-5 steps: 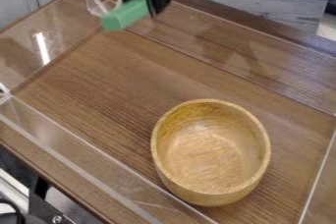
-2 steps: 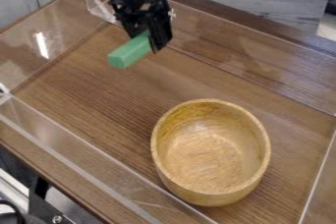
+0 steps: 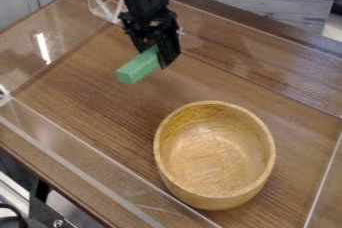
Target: Remove the green block from inside the brown bowl and put it on the table
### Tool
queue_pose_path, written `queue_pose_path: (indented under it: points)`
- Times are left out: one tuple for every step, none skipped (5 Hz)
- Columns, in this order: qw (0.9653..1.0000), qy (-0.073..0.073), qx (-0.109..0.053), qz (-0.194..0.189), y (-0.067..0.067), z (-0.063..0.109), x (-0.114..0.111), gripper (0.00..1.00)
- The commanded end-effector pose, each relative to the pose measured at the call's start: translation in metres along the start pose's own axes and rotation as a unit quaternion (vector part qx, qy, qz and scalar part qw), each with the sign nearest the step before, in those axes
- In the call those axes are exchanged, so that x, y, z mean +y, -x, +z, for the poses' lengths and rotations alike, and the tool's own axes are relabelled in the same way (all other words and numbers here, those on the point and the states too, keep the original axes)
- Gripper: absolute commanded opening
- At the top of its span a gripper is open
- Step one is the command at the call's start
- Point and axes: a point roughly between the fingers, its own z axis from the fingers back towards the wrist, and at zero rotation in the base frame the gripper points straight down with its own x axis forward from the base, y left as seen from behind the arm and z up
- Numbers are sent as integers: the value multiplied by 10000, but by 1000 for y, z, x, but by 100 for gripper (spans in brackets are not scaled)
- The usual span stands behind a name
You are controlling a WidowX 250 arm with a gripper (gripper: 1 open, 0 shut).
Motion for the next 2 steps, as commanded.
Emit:
queue_pose_path:
  points:
    - [9996, -116, -224, -135, -11, 9, -4, 0]
    - [9996, -131, -195, -152, -12, 5, -3, 0]
